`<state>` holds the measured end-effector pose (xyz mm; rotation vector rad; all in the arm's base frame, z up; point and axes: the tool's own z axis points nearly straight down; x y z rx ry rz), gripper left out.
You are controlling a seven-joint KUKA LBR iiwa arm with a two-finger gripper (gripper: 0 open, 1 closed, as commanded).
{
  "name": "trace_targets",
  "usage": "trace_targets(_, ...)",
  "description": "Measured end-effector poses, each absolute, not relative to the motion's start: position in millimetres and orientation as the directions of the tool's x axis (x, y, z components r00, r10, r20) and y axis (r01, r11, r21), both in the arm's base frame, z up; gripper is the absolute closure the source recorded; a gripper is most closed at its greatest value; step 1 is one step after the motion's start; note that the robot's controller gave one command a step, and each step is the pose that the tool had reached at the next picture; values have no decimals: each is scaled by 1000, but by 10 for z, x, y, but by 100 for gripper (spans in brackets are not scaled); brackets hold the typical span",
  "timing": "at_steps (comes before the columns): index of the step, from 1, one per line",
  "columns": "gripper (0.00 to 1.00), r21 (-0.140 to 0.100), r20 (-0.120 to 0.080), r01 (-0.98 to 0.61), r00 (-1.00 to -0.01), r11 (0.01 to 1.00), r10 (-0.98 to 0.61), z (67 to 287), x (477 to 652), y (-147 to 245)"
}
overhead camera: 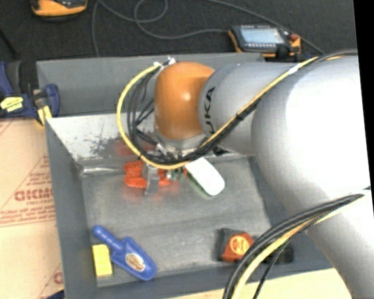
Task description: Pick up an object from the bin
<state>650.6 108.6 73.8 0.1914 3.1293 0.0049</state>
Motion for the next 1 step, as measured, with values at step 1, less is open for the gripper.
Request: trace_targets(1,100,1,-7,123,-992,992,123,785,6494,1506)
